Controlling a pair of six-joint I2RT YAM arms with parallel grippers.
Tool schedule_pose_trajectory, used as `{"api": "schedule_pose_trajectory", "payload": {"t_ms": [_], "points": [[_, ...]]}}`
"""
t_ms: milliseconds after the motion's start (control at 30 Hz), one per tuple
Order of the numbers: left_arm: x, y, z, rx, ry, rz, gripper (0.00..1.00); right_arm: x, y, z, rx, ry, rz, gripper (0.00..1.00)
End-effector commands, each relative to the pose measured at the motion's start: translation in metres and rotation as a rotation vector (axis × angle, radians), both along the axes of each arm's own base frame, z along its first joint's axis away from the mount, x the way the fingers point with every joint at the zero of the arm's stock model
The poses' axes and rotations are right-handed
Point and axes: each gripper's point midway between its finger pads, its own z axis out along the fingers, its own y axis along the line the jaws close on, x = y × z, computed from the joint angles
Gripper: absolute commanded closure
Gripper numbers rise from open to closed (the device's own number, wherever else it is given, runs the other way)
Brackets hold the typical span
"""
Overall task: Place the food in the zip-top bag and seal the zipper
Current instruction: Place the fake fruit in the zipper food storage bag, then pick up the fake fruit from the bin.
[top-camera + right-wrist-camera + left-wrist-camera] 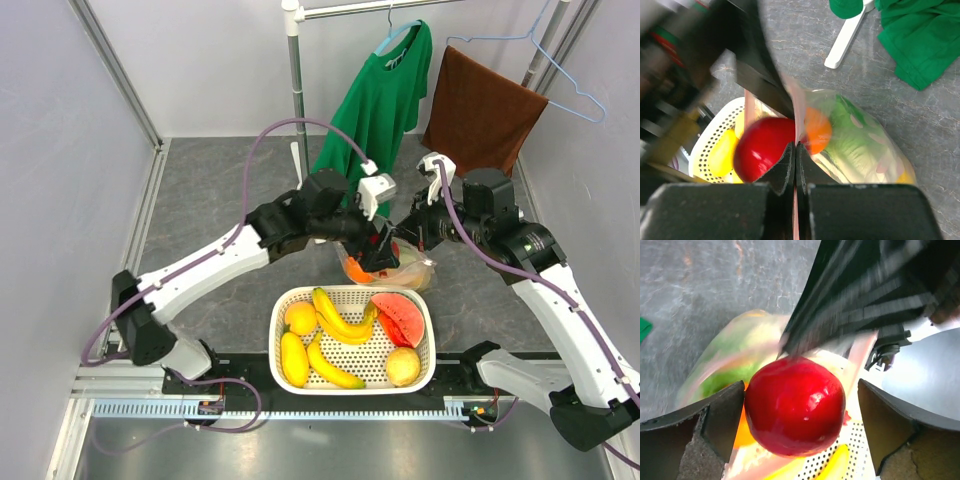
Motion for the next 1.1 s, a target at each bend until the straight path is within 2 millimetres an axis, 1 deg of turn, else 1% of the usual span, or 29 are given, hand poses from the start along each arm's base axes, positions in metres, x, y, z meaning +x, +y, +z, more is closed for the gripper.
{"api": "schedule_pose_trajectory", "payload": {"t_ms": [0, 33, 100, 167, 267, 333, 400, 467, 500, 533, 600, 633, 667, 700, 733, 767, 800, 833, 867, 900, 933, 967, 1000, 1033, 1067], "points": [[-0.018, 0.029, 0.066, -0.222, -0.044, 0.009, 0.0, 0.001, 0.002, 0.017, 0.038, -0.03, 0.004, 1.0], [-0.026, 0.039, 0.09, -0.288, -0.102, -0.004, 0.0, 0.002, 0.002, 0.016, 0.037, -0.03, 0.003, 1.0], [-0.03, 0.048, 0.092, -0.295, -0.116, 0.003, 0.0, 0.002, 0.002, 0.015, 0.038, -0.026, 0.004, 1.0], [-0.035, 0.055, 0.086, -0.255, -0.119, -0.011, 0.0, 0.002, 0.002, 0.017, 0.041, -0.026, 0.003, 1.0], [-0.033, 0.066, 0.072, -0.199, -0.154, 0.005, 0.01, 0.001, 0.0, 0.02, 0.048, -0.038, 0.011, 1.0], [-0.025, 0.073, 0.066, -0.165, -0.166, 0.044, 0.08, 0.001, -0.001, 0.021, 0.053, -0.037, 0.01, 1.0], [-0.025, 0.077, 0.058, -0.131, -0.16, 0.048, 0.15, 0.001, 0.0, 0.02, 0.054, -0.035, 0.012, 1.0], [-0.032, 0.076, 0.051, -0.116, -0.2, -0.024, 0.18, 0.002, -0.001, 0.021, 0.056, -0.032, 0.007, 1.0], [-0.042, 0.074, 0.047, -0.111, -0.195, -0.083, 0.21, 0.004, -0.001, 0.022, 0.056, -0.035, 0.005, 1.0], [-0.039, 0.074, 0.042, -0.08, -0.296, -0.143, 0.23, 0.005, -0.002, 0.027, 0.065, -0.047, 0.004, 1.0], [-0.039, 0.076, 0.028, -0.021, -0.352, -0.186, 0.3, 0.009, -0.002, 0.034, 0.084, -0.063, 0.0, 1.0], [-0.036, 0.077, 0.027, -0.01, -0.407, -0.203, 0.32, 0.008, -0.003, 0.035, 0.096, -0.065, 0.006, 1.0], [-0.037, 0.08, 0.018, 0.002, -0.414, -0.213, 0.32, 0.007, -0.002, 0.036, 0.106, -0.065, 0.011, 1.0], [-0.041, 0.081, 0.021, -0.012, -0.431, -0.228, 0.32, 0.006, -0.003, 0.037, 0.11, -0.071, 0.01, 1.0], [-0.043, 0.083, 0.02, -0.011, -0.446, -0.244, 0.32, 0.006, -0.004, 0.033, 0.108, -0.062, 0.01, 1.0], [-0.043, 0.084, 0.013, 0.002, -0.45, -0.251, 0.32, 0.006, -0.004, 0.032, 0.106, -0.061, 0.009, 1.0], [-0.041, 0.085, 0.012, 0.02, -0.472, -0.236, 0.33, 0.006, -0.005, 0.03, 0.1, -0.056, 0.009, 1.0], [-0.041, 0.085, 0.011, 0.028, -0.507, -0.258, 0.33, 0.008, -0.005, 0.026, 0.095, -0.045, 0.004, 1.0], [-0.048, 0.085, 0.009, 0.028, -0.52, -0.307, 0.34, 0.01, -0.005, 0.024, 0.091, -0.042, -0.002, 1.0], [-0.07, 0.08, 0.008, -0.005, -0.532, -0.413, 0.34, 0.014, -0.004, 0.018, 0.088, -0.02, -0.008, 1.0], [-0.083, 0.079, 0.005, -0.008, -0.597, -0.496, 0.31, 0.017, -0.002, 0.015, 0.086, -0.006, -0.009, 1.0], [-0.112, 0.071, -0.006, -0.01, -0.622, -0.603, 0.25, 0.02, -0.001, 0.012, 0.085, 0.002, -0.006, 1.0], [-0.119, 0.069, -0.015, 0.01, -0.658, -0.643, 0.23, 0.024, 0.001, 0.007, 0.079, 0.018, -0.002, 1.0], [-0.129, 0.065, -0.021, 0.01, -0.71, -0.718, 0.21, 0.026, 0.002, 0.006, 0.077, 0.02, 0.002, 1.0], [-0.137, 0.061, -0.033, 0.018, -0.707, -0.779, 0.2, 0.027, 0.003, 0.005, 0.076, 0.024, 0.006, 1.0]]}}
